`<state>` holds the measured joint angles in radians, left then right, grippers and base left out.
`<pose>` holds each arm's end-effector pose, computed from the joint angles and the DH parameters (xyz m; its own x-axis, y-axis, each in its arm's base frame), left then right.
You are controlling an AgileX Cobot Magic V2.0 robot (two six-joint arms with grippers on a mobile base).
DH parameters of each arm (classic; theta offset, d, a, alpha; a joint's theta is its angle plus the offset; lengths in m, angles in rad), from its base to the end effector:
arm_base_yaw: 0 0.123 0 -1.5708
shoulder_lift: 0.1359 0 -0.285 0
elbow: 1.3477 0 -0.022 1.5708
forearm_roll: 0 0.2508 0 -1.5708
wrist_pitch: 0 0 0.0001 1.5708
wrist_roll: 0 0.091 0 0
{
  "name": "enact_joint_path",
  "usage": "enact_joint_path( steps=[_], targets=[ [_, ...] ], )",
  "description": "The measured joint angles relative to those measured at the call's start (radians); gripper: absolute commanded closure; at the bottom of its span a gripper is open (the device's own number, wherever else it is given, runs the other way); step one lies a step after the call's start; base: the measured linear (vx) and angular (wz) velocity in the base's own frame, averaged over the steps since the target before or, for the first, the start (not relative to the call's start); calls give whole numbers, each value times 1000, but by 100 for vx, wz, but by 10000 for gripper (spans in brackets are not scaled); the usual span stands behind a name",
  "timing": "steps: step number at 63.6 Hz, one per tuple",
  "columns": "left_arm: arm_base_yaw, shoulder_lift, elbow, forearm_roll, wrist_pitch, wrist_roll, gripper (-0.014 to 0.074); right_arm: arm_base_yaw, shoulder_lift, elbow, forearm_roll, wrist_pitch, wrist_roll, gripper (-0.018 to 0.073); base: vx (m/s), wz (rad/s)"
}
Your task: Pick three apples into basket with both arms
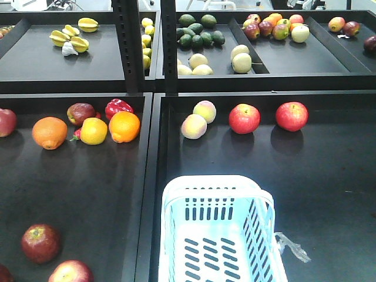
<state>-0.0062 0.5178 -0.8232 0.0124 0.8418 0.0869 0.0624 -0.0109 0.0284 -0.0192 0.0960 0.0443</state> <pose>0.0790 0.0004 0.3730 -0.4324 0.0977 -0.8964 0.0391 0.9952 0.0896 0.0567 0.0034 0.1955 -0.0277 0.0235 -0.9993 -0.0598 0.9979 0.0251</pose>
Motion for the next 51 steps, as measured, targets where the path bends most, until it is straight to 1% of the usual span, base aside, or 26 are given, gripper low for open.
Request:
enact_joint_path(
  steps=[13, 21, 25, 28, 34, 42, 47, 51],
  targets=[
    [0, 27, -10, 0, 23, 8, 589, 0, 0, 0, 0, 0, 0, 568, 0, 0],
    [0, 27, -10, 0, 35, 9, 506, 0, 0, 0, 0, 0, 0, 568, 0, 0],
    [0, 27, -10, 0, 48, 9, 435, 0, 0, 0, 0, 0, 0, 568, 0, 0],
    [0, 27, -10, 0, 54, 9, 367, 0, 0, 0, 0, 0, 0, 568, 0, 0],
    [0, 27, -11, 0, 75, 9, 200, 0, 0, 0, 0, 0, 0, 568, 0, 0],
    [0, 27, -12, 0, 94, 9, 15, 0, 0, 0, 0, 0, 0, 568, 0, 0],
    [0, 27, -12, 0, 96, 10, -64, 0, 0, 0, 0, 0, 0, 568, 0, 0],
    [0, 27, -12, 0, 92, 11, -93, 0, 0, 0, 0, 0, 0, 568, 0, 0]
  ],
)
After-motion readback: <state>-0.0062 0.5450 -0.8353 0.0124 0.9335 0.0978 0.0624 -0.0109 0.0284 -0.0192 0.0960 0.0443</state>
